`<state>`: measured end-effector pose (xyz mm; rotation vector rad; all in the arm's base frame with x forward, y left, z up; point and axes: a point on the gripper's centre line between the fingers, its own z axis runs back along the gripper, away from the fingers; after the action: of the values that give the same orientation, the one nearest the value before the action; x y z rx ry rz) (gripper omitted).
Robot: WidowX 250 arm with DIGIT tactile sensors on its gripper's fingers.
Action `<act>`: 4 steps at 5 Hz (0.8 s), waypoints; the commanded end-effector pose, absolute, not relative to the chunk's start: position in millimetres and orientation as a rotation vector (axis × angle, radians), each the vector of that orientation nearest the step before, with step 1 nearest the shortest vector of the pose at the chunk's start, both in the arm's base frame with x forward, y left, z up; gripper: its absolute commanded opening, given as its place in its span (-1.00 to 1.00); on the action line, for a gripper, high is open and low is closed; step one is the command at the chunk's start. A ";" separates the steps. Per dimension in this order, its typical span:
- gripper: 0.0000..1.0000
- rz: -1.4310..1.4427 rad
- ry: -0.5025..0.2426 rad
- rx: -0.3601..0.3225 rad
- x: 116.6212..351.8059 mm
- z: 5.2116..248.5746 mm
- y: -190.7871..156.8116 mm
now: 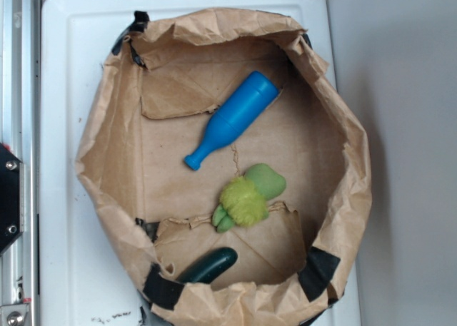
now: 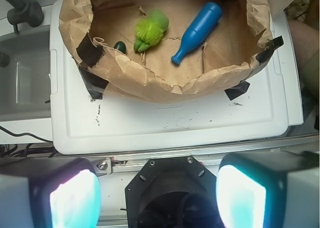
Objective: Grab the blue bottle.
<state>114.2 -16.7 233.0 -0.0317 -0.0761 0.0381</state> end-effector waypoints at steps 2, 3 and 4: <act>1.00 0.083 -0.111 -0.017 149.2 219.9 -17.9; 1.00 0.091 -0.126 -0.007 179.5 198.9 -16.6; 1.00 0.101 -0.162 -0.027 202.5 183.8 -11.3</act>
<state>200.0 -13.6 175.0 -0.0259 -0.1315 0.0923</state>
